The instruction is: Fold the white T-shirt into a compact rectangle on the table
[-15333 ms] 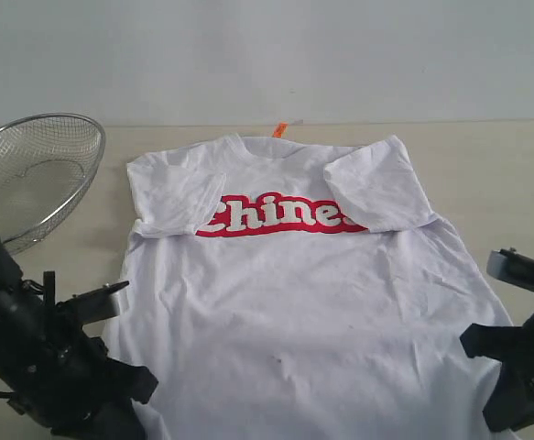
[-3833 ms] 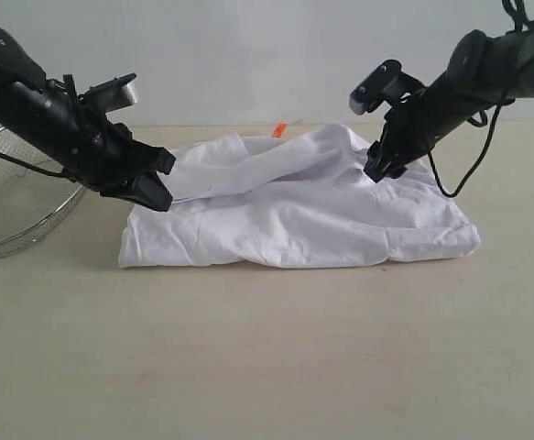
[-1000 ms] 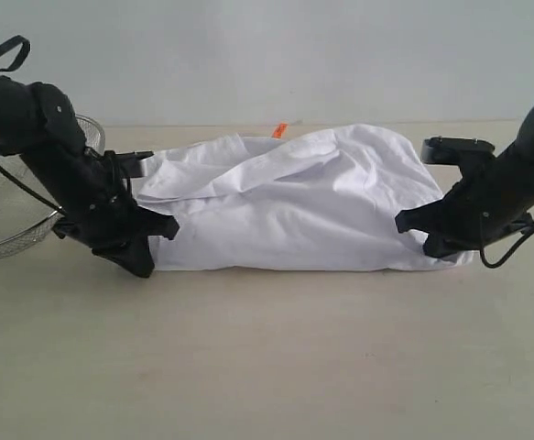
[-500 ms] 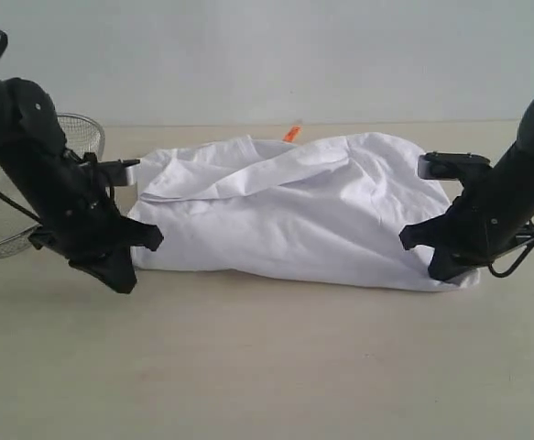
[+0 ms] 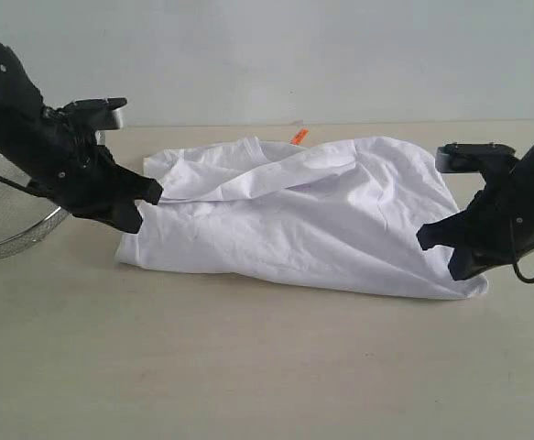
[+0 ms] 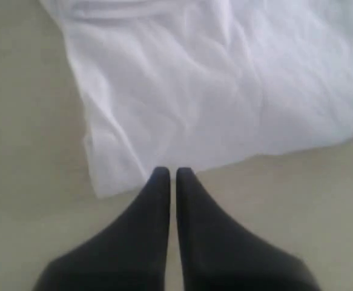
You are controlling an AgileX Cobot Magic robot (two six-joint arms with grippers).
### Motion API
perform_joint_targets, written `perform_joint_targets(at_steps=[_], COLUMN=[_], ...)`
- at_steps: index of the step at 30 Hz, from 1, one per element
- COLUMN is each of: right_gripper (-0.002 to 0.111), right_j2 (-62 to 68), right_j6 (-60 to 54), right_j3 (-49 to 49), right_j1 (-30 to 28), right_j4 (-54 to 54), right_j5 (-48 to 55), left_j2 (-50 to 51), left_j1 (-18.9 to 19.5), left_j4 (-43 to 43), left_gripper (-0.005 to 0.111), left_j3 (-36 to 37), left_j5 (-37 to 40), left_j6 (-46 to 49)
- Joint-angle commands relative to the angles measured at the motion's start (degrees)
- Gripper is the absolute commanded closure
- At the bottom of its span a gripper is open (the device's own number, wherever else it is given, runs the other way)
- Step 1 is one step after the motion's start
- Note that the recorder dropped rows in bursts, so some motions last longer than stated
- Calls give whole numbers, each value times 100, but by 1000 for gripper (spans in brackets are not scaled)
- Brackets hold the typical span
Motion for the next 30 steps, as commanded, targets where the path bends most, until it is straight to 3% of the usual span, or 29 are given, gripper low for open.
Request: perform_joint_targets(at_steps=[1,10,19,30], right_gripper=[109,109,109,109], right_j2=[-57,-57,-57,-57], right_j6=[5,5,5,-57], right_j3=[33,33,33,33], right_j1=[-4,-4,-4,-4], right_j4=[4,83,146,203], right_j5=[-156,-302,-379,-368], left_j2=[296,524,933,934], left_j1=[-55,-248,-258,-258], left_j4=[-63,-194,-219,-95], left_gripper=[102,102,102,102], left_j3=[24,14,14,34], left_j5=[-523,-1228,-967,-113], left_j6=[196,424,435,229])
